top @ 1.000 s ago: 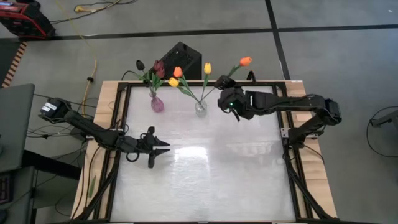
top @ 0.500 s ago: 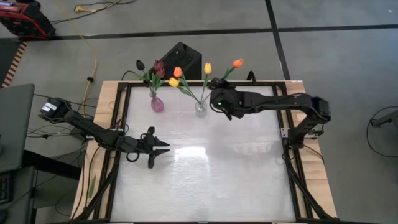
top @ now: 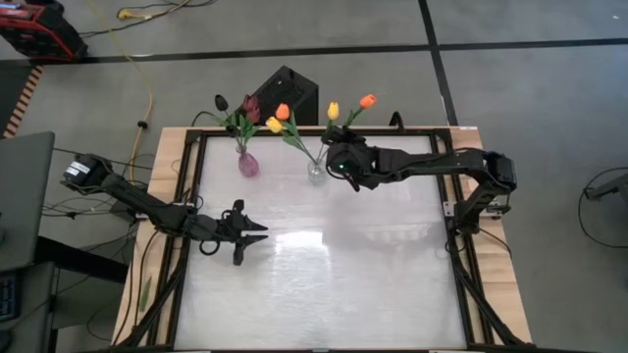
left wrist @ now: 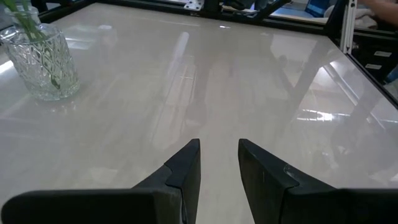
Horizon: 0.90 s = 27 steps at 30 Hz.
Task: Sort flowers into vase by color
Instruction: Put the orange flower into the transparent vase
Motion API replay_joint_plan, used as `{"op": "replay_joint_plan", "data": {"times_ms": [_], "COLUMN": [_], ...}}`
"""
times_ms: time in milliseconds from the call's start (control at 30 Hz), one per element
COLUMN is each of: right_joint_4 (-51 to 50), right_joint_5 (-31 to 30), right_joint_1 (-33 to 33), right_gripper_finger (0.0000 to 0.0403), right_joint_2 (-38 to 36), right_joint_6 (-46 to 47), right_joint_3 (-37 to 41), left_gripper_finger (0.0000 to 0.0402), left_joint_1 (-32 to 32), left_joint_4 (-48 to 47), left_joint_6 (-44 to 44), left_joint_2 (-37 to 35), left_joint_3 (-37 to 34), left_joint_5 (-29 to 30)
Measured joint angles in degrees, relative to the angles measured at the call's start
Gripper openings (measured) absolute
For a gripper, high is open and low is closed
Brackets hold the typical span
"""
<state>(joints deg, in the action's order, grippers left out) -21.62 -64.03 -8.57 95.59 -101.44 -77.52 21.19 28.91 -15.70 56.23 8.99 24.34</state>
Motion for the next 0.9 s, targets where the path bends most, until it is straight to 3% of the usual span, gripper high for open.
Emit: {"op": "replay_joint_plan", "data": {"times_ms": [267,567,900], "right_joint_4": [3.3,3.4,1.9], "right_joint_5": [6.0,7.7,15.7], "right_joint_1": [2.3,3.0,3.5], "right_gripper_finger": [0.0031,0.0043,0.0109], "right_joint_2": [0.3,0.3,0.3], "right_joint_6": [-1.1,3.8,13.3], "right_joint_3": [0.0,0.0,0.0], "left_gripper_finger": [0.0096,0.0096,0.0096], "left_joint_1": [0.0,0.0,0.0], "left_joint_4": [0.0,0.0,0.1], "left_joint_6": [-0.3,-0.6,-1.6], "left_joint_2": [0.0,0.0,0.0], "left_joint_3": [0.0,0.0,0.0], "left_joint_5": [0.0,0.0,-1.6]}}
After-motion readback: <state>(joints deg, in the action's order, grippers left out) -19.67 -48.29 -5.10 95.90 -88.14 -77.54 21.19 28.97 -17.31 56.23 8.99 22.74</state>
